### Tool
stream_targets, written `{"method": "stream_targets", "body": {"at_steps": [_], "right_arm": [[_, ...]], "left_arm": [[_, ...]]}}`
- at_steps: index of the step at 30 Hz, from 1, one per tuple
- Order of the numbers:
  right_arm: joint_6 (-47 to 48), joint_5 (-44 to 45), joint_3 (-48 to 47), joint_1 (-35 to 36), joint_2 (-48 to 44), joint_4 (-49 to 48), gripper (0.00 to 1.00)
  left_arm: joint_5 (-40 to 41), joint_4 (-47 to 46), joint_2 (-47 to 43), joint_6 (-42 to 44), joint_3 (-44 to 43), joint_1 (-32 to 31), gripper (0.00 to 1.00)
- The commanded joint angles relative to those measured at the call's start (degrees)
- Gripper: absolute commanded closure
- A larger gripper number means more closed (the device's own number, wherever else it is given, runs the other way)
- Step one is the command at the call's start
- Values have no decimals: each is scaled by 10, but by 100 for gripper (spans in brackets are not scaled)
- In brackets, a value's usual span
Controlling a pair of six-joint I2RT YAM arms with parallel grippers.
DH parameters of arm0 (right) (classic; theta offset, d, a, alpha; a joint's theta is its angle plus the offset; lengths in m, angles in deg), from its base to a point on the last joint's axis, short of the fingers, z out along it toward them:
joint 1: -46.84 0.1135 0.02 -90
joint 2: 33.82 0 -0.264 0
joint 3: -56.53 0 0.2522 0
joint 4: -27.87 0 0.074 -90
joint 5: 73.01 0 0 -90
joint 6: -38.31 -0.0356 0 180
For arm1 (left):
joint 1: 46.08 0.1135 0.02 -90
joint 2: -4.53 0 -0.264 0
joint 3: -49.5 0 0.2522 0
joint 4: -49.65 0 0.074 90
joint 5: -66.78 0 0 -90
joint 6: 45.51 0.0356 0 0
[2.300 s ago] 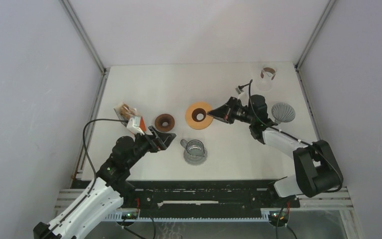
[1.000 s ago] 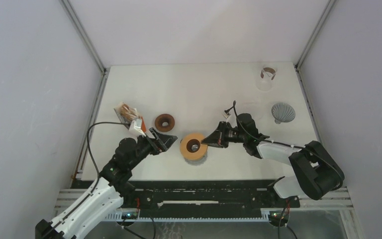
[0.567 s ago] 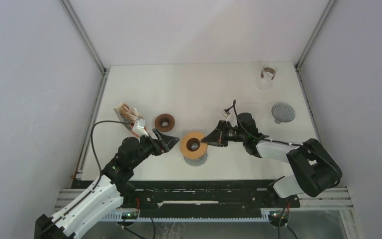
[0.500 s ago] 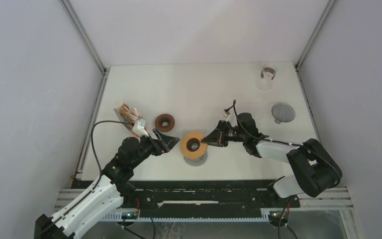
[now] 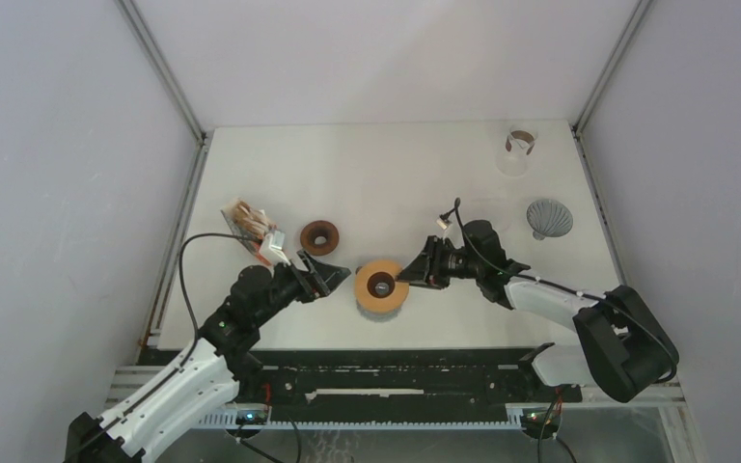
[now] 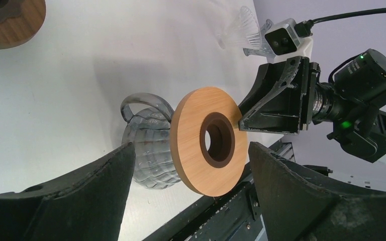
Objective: Place the coffee filter in the dripper
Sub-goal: Place the dripper holder onto the coffee server.
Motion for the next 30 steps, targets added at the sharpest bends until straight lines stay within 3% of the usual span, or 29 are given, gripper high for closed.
{"method": "stream_targets", "body": {"at_steps": [1, 21, 25, 30], "right_arm": [[35, 17, -4, 0, -10, 19, 59], [61, 53, -57, 35, 9, 58, 58], [74, 57, -60, 37, 6, 82, 54], [108, 72, -69, 36, -41, 130, 37]], "left_arm": [[-16, -31, 7, -2, 14, -5, 13], [-36, -42, 27, -5, 16, -10, 18], [-39, -45, 30, -7, 17, -11, 17], [-39, -44, 31, -3, 15, -12, 14]]}}
